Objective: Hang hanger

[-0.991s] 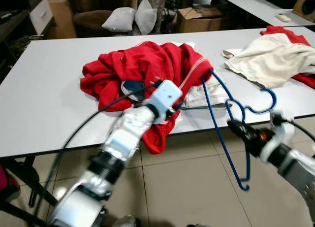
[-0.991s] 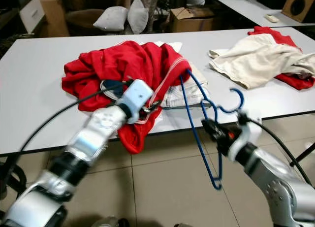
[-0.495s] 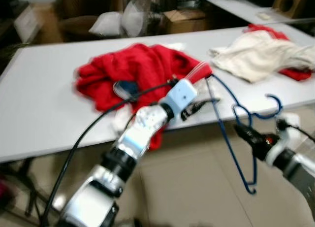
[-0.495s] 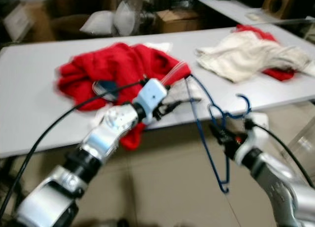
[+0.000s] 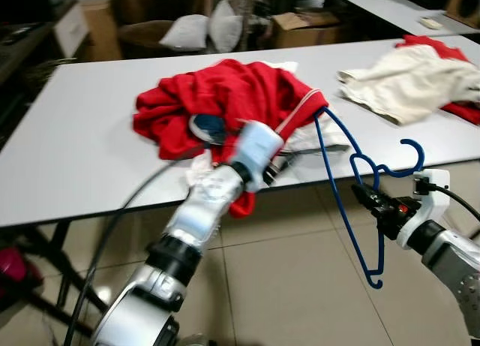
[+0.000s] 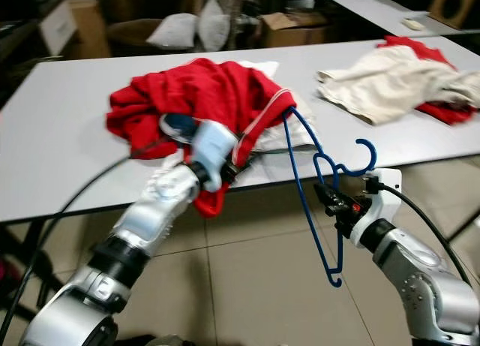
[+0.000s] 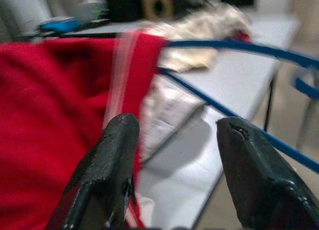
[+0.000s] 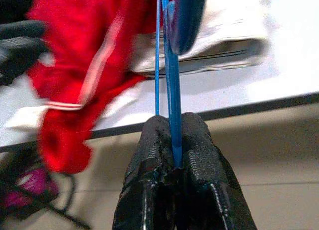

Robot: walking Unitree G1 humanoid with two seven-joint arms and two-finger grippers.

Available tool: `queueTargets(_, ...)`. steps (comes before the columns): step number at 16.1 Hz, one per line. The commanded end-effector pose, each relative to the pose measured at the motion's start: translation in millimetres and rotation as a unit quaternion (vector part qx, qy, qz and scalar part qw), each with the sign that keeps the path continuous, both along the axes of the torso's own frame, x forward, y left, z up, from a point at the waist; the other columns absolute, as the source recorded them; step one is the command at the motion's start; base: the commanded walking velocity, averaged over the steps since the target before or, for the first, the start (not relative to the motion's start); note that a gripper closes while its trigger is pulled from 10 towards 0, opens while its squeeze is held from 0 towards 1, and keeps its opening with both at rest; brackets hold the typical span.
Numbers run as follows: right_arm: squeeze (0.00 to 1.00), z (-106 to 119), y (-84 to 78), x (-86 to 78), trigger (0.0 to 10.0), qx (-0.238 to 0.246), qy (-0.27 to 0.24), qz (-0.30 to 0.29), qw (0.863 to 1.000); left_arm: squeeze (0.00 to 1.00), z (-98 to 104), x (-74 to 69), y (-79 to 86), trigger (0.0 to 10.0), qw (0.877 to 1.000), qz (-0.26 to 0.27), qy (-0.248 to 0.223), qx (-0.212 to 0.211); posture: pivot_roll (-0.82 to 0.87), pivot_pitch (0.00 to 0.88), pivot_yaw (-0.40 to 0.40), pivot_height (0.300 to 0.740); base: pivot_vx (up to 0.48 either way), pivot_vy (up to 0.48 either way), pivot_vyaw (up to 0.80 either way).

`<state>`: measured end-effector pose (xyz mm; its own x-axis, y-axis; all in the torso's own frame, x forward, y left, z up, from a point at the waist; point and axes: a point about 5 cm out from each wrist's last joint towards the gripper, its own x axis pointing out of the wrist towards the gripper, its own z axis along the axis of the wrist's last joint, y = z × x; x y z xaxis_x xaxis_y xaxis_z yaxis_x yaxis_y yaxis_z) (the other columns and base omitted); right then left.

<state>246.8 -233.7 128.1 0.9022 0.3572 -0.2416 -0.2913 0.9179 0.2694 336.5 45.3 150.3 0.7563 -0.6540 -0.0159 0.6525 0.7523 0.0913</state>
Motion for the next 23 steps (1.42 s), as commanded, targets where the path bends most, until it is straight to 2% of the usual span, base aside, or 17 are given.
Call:
queueTargets(1,0.0,9,-1.1,4.7,10.0,-0.017,-0.026,-0.021,0.999,0.0,1,0.5,15.3,10.0,0.999,0.03,0.012,-0.025,-0.08,0.0,0.05,0.74,0.0,0.0,0.0)
queueTargets(3,0.0,14,-0.5,7.2,10.0,-0.019,-0.05,-0.062,0.997,0.0,1,-6.7,36.4,10.0,0.997,0.075,0.0,-0.036,-0.07,0.0,0.046,0.74,0.0,0.0,0.0)
queueTargets(5,0.0,19,6.0,7.5,10.0,-0.029,-0.07,-0.107,0.991,0.0,0,-23.8,64.7,10.0,0.991,0.124,-0.012,-0.054,-0.05,0.0,0.034,0.74,0.0,0.0,0.0)
queueTargets(7,0.0,18,9.8,7.7,10.0,-0.045,-0.076,-0.125,0.988,0.0,-8,-31.6,82.5,10.0,0.985,0.167,0.001,-0.047,-0.03,0.0,0.028,0.74,0.0,0.0,0.0)
queueTargets(9,0.0,17,8.8,11.0,10.0,-0.074,-0.083,-0.142,0.984,0.0,-13,-34.2,91.1,10.0,0.979,0.202,-0.001,-0.023,-0.02,0.0,0.02,0.74,0.0,0.0,0.0)
queueTargets(10,0.0,17,9.9,15.6,10.0,-0.064,-0.083,-0.15,0.983,0.0,-11,-32.1,89.0,10.0,0.975,0.223,-0.001,-0.023,-0.02,0.0,0.02,0.74,0.0,0.0,0.0)
queueTargets(16,0.0,9,26.3,14.6,10.0,-0.065,-0.058,-0.1,0.991,0.0,-6,-30.2,82.8,10.0,0.975,0.223,-0.004,-0.008,-0.03,0.0,0.029,0.74,0.0,-0.379,0.0)
queueTargets(18,0.0,9,26.1,15.5,10.0,-0.064,-0.057,-0.103,0.991,0.0,-9,-29.9,83.2,10.0,0.973,0.231,0.004,0.0,-0.03,0.0,0.032,0.74,0.0,-0.418,0.0)
queueTargets(20,0.0,10,24.8,15.2,10.0,-0.067,-0.056,-0.111,0.99,0.0,-10,-30.1,83.1,10.0,0.971,0.238,0.019,-0.019,-0.03,0.0,0.034,0.74,0.0,0.0,0.0)
queueTargets(22,0.0,10,24.6,15.7,10.0,-0.069,-0.054,-0.111,0.99,0.0,-13,-27.8,84.8,10.0,0.969,0.244,0.017,0.01,-0.04,0.0,0.036,0.74,0.0,0.0,0.0)
queueTargets(23,0.0,10,25.0,16.3,10.0,-0.069,-0.055,-0.112,0.99,0.0,-12,-27.5,84.1,10.0,0.971,0.239,0.013,0.004,-0.04,0.0,0.038,0.74,0.0,0.0,0.0)
